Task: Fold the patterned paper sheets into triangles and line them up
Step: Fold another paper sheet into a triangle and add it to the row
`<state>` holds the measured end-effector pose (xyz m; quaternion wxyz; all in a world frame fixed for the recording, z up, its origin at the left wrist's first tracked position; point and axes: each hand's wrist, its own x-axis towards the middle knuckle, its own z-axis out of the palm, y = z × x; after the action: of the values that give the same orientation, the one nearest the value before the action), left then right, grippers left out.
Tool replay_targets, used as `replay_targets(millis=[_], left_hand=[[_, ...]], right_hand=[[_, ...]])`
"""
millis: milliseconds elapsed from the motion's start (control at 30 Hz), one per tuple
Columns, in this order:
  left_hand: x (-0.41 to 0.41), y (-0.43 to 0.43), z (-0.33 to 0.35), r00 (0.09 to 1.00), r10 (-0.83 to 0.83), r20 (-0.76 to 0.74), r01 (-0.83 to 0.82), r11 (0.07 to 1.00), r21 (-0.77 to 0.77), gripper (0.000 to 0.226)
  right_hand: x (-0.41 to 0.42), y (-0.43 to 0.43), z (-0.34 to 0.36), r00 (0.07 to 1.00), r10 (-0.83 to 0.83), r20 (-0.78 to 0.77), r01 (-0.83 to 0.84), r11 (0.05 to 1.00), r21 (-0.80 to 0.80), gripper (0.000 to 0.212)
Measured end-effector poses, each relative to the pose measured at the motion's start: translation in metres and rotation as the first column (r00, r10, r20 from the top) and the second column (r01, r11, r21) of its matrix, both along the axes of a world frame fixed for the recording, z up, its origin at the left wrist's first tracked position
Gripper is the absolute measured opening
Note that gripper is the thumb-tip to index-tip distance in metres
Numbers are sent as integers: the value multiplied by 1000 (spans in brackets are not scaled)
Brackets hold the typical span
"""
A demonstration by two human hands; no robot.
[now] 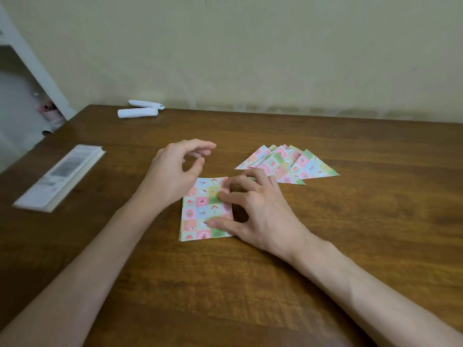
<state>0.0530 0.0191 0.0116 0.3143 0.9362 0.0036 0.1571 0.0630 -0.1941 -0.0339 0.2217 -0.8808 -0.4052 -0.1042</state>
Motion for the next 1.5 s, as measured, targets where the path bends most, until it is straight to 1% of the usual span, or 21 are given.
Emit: replay_targets(millis=[100,167,233,333,433,500,567,667,700,733,767,833,900,1000,1067,1133,1200,1267,1400,1433,1500], left_hand=[[1,2,-2,1000,-20,-15,20,1000,1,39],[0,3,-2,999,-37,-35,37,999,-3,37],[0,3,0,997,-40,-68,39,999,-11,35],[-3,3,8,998,-5,-69,1,999,-54,32],[-8,1,20,992,36,-123,-55,986,-155,41],[-11,-4,24,975,-16,-220,-54,949,-310,33],[-14,-11,23,959,-77,-273,-50,902,-430,26],[-16,-27,21,957,-76,-279,-69,876,-478,25],[-17,-33,19,959,-80,-272,-67,868,-492,23],[-18,-39,18,960,-91,-264,-57,862,-503,20],[-20,-45,16,961,-111,-252,-35,859,-511,17],[-23,-57,11,962,-173,-211,37,850,-526,13],[-26,-65,4,967,-215,-136,115,845,-522,11],[-29,-74,-3,974,-225,12,207,871,-445,12],[-30,-75,-6,963,-221,157,258,926,-276,15],[-31,-74,-6,929,-232,288,259,964,-62,20],[-32,-74,-7,893,-255,371,236,967,97,24],[-34,-76,-8,864,-282,417,223,957,186,26],[-37,-82,-12,810,-328,486,223,939,263,26],[-38,-83,-14,802,-342,489,235,934,268,26],[-36,-86,-18,801,-388,456,273,915,298,26]], right_hand=[[-1,2,0,999,17,27,-18,999,27,43],[-3,2,0,1000,20,-2,-20,998,63,39],[-6,2,0,997,23,-74,-13,991,131,37],[-8,0,7,980,14,-199,37,968,250,35],[-5,-8,19,951,-27,-309,130,940,316,35],[-3,-18,24,913,-59,-404,214,912,350,33],[-3,-28,27,852,-34,-523,279,874,398,32],[-5,-47,31,718,110,-688,366,781,506,55],[-6,-53,32,679,126,-724,408,754,514,61],[-7,-59,34,651,125,-749,446,735,511,61],[-7,-64,35,635,119,-763,474,720,507,53],[-5,-71,38,634,100,-767,503,699,508,26],[-2,-78,39,686,57,-725,483,710,513,8],[4,-93,42,837,-41,-545,402,723,562,2],[4,-103,43,945,-69,-320,251,781,572,5],[2,-113,40,997,-63,-36,72,868,491,8],[1,-120,36,977,-52,205,-37,912,408,10],[-2,-127,34,933,-46,358,-93,928,361,9],[-17,-131,33,858,-26,513,-148,944,295,9],[-20,-130,32,850,-17,526,-152,949,276,8],[-23,-128,28,870,25,493,-161,958,237,7]])
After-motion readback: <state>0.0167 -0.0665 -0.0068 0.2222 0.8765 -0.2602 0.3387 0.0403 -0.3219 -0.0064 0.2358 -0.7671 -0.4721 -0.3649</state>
